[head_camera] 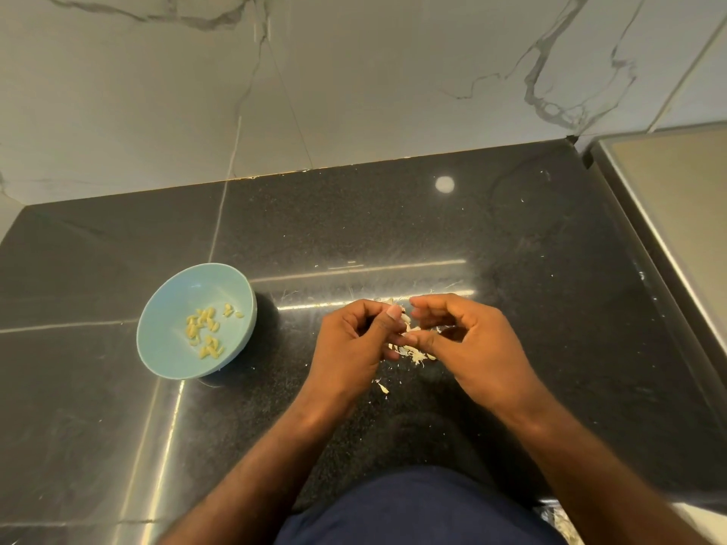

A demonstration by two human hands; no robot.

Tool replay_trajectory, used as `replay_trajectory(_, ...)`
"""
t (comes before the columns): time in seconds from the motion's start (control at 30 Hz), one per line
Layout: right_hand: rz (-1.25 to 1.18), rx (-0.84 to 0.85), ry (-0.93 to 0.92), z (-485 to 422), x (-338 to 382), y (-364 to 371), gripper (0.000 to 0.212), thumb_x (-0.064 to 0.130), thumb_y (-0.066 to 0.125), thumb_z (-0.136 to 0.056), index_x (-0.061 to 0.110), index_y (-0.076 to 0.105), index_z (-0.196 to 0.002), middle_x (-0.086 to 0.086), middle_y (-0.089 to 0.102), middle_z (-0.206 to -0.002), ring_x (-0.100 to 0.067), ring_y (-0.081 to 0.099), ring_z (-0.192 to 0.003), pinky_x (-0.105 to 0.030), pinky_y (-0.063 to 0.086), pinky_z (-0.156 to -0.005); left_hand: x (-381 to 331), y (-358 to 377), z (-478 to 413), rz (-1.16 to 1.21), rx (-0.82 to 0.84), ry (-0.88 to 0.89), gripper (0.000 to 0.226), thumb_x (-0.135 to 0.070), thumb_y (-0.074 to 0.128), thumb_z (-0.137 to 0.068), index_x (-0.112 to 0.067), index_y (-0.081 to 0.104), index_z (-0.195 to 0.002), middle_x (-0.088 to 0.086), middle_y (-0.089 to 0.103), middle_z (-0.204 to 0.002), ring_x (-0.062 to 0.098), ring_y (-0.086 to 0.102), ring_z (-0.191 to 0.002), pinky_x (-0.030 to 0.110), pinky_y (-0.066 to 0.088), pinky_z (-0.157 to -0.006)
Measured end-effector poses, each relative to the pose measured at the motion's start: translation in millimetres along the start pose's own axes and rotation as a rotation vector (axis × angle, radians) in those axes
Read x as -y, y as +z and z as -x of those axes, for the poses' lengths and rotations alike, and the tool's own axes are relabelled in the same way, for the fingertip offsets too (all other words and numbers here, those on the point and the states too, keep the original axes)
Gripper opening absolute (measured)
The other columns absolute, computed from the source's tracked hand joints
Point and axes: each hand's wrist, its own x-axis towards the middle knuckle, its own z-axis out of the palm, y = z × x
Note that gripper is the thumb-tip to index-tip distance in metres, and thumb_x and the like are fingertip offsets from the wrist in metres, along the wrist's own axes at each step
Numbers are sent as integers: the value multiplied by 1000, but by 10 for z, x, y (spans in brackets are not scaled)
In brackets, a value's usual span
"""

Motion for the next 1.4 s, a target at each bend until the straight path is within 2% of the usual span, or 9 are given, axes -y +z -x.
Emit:
replay_trajectory(0.17,-11,-41,-70,6,5,61,11,11,68,-92,21,74,-92,9,73,-82,-6,69,-74,-19,54,-67,-4,46,15,-39,41,5,18,-19,55,-100,-8,67,-92,8,71,-80,14,68,-70,23,55,-61)
replay_trajectory(0.33,-104,53,-38,25,53,65,17,13,71,-90,27,70,-100,7,76,-88,-9,72,-79,-22,57,-69,-14,11,35,-140,3,84,14,-20,56,-99,-11,67,-93,5,69,-74,8,65,-63,19,53,-58)
replay_trajectory(0.53,-144,-45,-45,19,38,51,12,12,70,-89,22,74,-95,10,75,-84,-5,71,-76,-18,55,-69,-32,-19,38,-156,120,67,12,-15,60,-97,-17,70,-101,0,74,-87,15,71,-78,24,56,-65)
replay_trajectory(0.77,-108,-77,-91,67,37,50,16,11,73,-88,24,75,-96,11,75,-85,-6,70,-78,-19,55,-71,-86,-19,21,-232,111,122,11,-10,65,-93,-18,73,-93,4,74,-80,13,70,-72,19,56,-65)
replay_trajectory(0.93,-157,-89,-87,65,54,58,16,12,74,-87,25,75,-95,10,75,-84,-10,72,-79,-23,57,-72,-75,-18,16,-267,66,155,5,-14,67,-92,-16,72,-90,7,72,-76,23,69,-69,33,60,-61)
replay_trajectory(1.0,-244,-61,-18,38,51,61,13,10,73,-86,20,76,-94,4,77,-85,-13,73,-81,-26,58,-74,-69,-25,24,-269,52,163,5,-17,68,-91,-13,71,-89,10,70,-72,31,66,-66,42,57,-61)
replay_trajectory(1.07,-370,-26,52,19,43,60,13,5,72,-85,12,76,-95,-6,77,-85,-17,72,-78,-28,57,-71,-64,-22,30,-248,43,159,8,-18,70,-89,-11,70,-86,14,68,-70,37,61,-63,42,53,-57)
replay_trajectory(1.2,-596,-15,144,18,54,70,18,-3,70,-83,6,71,-99,-11,74,-80,-19,70,-72,-26,57,-64,-60,-4,32,-234,34,138,6,-14,70,-88,-10,67,-84,14,66,-69,21,55,-57,31,46,-53)
replay_trajectory(1.4,-475,-56,92,12,44,125,15,2,68,-87,11,73,-97,-8,76,-81,-16,71,-73,-26,58,-67,-42,13,42,-230,-12,121,5,-13,69,-90,-13,68,-86,11,68,-71,18,59,-60,32,51,-56)
